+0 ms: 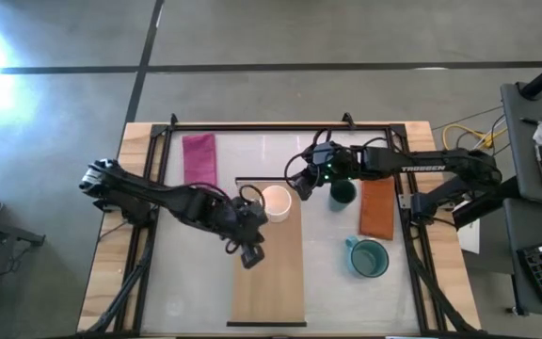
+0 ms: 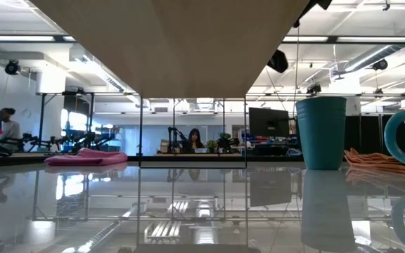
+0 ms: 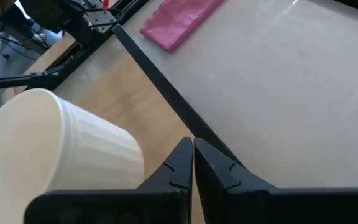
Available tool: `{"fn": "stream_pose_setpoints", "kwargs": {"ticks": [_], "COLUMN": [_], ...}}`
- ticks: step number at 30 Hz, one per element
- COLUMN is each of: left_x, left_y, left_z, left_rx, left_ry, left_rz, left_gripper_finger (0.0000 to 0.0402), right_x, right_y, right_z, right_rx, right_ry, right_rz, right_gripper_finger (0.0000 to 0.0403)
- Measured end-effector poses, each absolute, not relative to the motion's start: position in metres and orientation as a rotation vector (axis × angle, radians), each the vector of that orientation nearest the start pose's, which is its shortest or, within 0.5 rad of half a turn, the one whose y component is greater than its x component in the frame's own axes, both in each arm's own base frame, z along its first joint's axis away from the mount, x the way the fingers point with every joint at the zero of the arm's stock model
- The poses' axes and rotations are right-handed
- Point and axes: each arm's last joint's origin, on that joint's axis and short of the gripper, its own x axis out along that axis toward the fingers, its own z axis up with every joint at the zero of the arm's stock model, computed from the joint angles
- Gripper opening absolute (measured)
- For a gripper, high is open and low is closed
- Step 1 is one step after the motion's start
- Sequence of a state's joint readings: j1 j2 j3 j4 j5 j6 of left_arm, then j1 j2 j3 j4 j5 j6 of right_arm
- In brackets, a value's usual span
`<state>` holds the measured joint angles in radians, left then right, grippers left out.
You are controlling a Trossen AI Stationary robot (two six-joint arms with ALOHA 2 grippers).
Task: Stack small to large cups/mugs on shelf
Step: Put the white mug on the shelf
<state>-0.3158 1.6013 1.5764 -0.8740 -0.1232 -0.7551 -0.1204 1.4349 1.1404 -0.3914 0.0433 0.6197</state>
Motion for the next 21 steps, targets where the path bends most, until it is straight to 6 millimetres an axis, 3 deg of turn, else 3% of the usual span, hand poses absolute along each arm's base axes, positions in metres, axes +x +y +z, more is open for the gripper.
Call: {"fn": "stream_pose_setpoints", "kwargs": {"ticks": [7,14,21], "left_x": [0.328,0.324,0.322], "left_y": [-0.097,-0.085,-0.079], "left_z": [0.333,0.327,0.326], "left_rx": [-0.471,-0.420,-0.397], "left_ry": [0.890,0.883,0.890], "left_rz": [0.252,0.384,0.407], "left_gripper_finger": [0.0000,0.0000,0.0000], "right_x": [0.319,0.318,0.317], "right_y": [-0.040,-0.033,-0.028], "right_z": [0.285,0.288,0.287], "right_rx": [0.627,0.623,0.629], "right_ry": [0.585,0.599,0.630], "right_rz": [-0.346,-0.269,-0.231], "right_gripper_finger": [0.0008,0.0008,0.0009]}}
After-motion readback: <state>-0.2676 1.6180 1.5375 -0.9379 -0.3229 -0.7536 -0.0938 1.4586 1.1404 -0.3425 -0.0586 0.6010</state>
